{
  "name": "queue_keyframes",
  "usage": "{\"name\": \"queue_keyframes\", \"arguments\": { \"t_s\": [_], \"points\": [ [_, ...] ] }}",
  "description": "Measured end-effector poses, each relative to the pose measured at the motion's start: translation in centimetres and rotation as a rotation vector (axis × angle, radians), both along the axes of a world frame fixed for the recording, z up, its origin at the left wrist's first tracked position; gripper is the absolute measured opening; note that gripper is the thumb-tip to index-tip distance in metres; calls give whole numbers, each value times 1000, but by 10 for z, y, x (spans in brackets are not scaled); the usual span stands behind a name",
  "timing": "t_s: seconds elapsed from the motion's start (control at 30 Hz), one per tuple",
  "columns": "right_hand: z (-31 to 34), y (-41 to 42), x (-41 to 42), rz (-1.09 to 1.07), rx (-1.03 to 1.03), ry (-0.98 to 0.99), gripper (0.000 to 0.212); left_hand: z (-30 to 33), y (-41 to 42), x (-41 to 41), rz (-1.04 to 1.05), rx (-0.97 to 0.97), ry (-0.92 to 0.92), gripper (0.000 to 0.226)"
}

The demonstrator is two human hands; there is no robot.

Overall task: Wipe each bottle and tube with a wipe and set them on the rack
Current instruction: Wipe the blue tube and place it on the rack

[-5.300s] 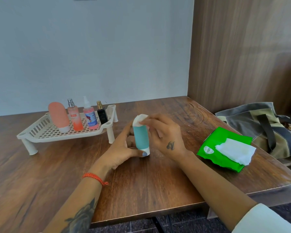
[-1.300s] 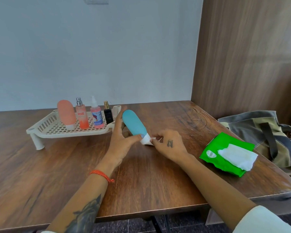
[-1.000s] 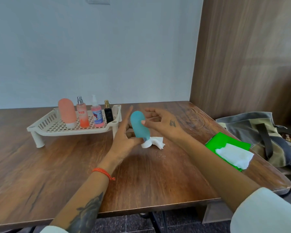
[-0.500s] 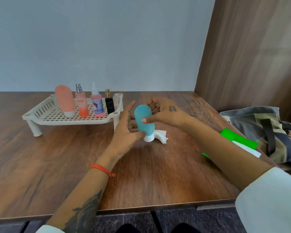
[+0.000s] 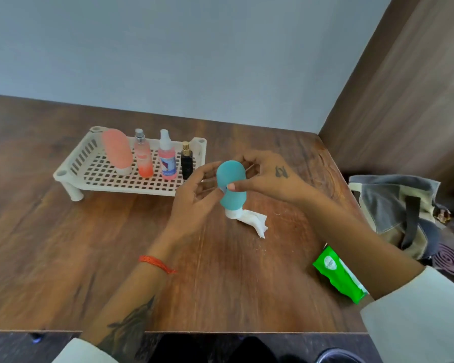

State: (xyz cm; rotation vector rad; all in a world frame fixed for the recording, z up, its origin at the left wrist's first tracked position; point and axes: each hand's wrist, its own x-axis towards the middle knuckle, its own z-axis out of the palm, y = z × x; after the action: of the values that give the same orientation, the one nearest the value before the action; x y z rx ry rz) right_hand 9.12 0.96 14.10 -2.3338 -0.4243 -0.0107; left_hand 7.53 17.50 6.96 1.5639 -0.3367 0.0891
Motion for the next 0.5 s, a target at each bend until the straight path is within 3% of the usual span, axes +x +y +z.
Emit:
{"name": "queue_keyframes", "arguments": {
  "t_s": [0.23,0.5],
  "points": [
    [44,39,13,62,-19,52,24,52,43,9,137,51,14,36],
    [79,109,45,175,-25,59,26,69,123,16,393,50,28,26]
  ]
}}
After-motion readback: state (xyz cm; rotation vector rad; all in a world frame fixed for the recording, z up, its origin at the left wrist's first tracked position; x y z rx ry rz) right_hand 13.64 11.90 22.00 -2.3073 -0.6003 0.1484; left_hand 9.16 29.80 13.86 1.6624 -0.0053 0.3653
